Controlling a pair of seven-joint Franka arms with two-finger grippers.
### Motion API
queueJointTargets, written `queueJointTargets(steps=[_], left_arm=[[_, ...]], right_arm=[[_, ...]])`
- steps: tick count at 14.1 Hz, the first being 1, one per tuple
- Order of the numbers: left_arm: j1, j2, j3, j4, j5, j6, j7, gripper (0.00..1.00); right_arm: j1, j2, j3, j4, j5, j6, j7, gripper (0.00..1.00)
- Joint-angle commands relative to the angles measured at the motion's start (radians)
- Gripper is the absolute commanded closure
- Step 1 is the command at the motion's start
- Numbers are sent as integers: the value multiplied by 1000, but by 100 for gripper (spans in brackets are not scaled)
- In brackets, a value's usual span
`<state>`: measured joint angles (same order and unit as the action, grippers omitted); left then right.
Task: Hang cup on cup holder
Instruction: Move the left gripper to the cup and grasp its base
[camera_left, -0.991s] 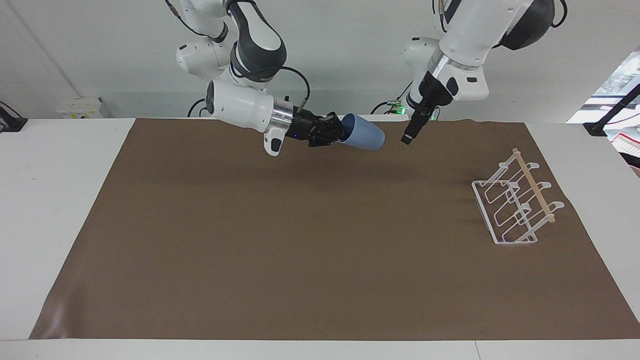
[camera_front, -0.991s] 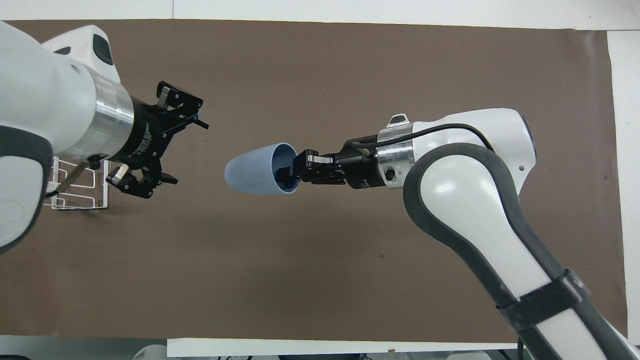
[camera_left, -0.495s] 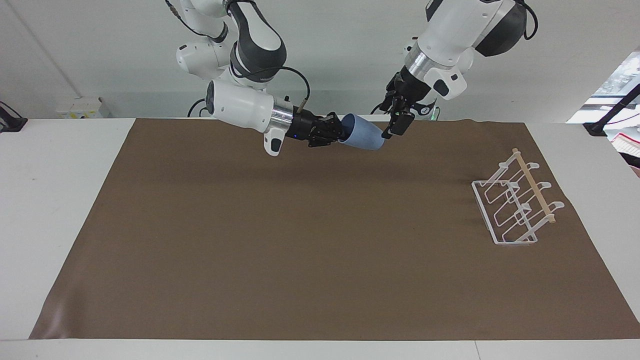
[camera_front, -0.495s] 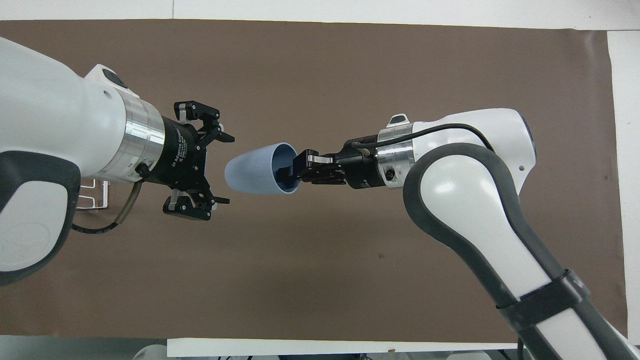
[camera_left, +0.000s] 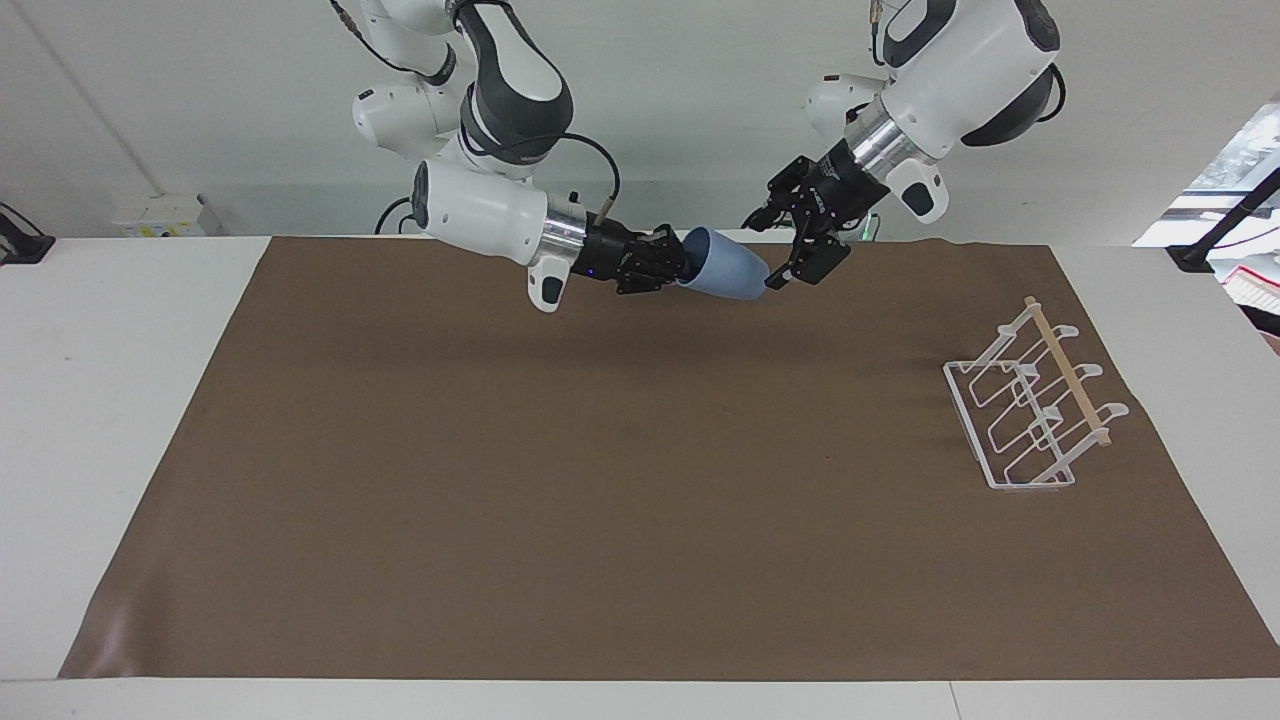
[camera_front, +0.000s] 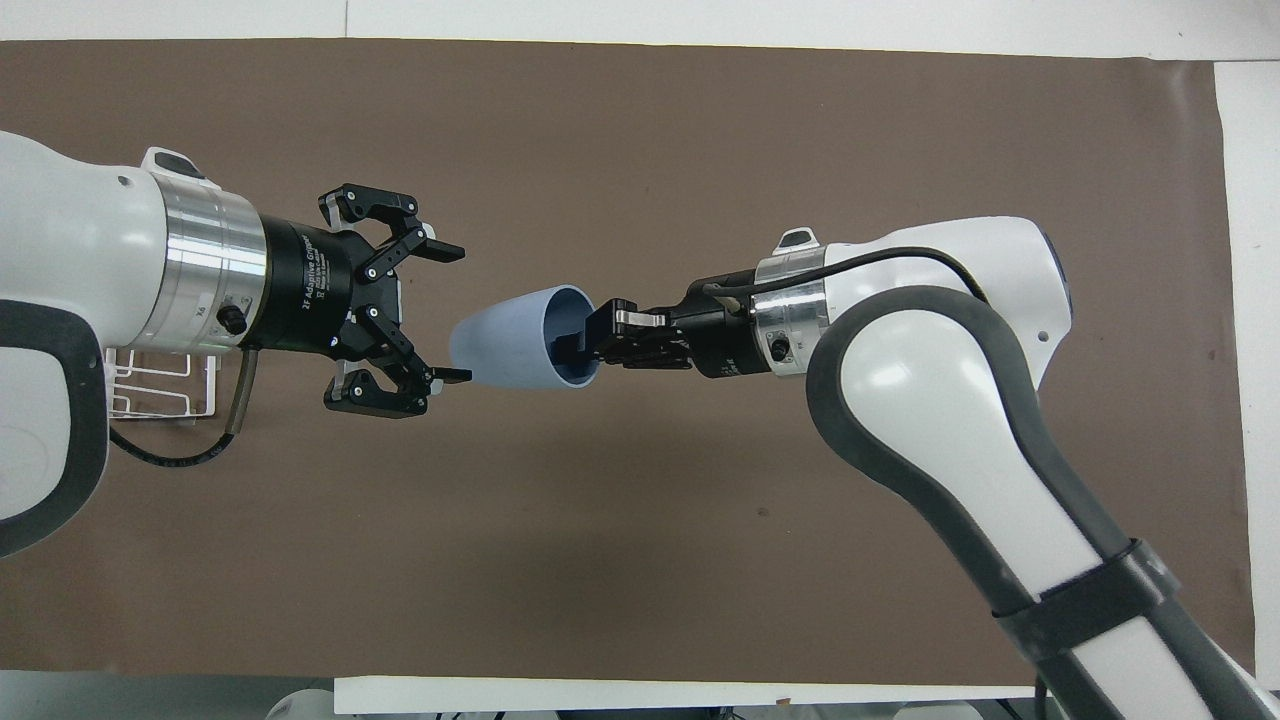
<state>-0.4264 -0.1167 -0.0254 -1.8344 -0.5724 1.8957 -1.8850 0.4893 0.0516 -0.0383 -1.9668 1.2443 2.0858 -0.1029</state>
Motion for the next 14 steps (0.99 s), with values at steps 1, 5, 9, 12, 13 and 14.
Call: queueJointTargets(steps=[1, 5, 9, 12, 13, 14], left_arm=[[-18, -61, -1, -92, -38, 54, 23, 0], [-66, -29, -1, -115, -47, 117, 24, 0], [-92, -3, -1, -126, -47, 167, 24, 0], [-95, 9, -2, -128, -47, 193, 24, 0], [-101, 11, -1, -128, -47, 194, 24, 1], [-104, 11, -1, -128, -47, 191, 24, 12]], right_arm=[[-1, -6, 0, -7, 24, 0, 11, 100], [0, -6, 0, -9, 24, 2, 11, 100], [0, -7, 0, -17, 26, 4, 11, 100], [0, -9, 0, -18, 24, 4, 11, 100], [0, -9, -2, -18, 24, 4, 11, 100], [0, -9, -2, -18, 24, 4, 11, 100]])
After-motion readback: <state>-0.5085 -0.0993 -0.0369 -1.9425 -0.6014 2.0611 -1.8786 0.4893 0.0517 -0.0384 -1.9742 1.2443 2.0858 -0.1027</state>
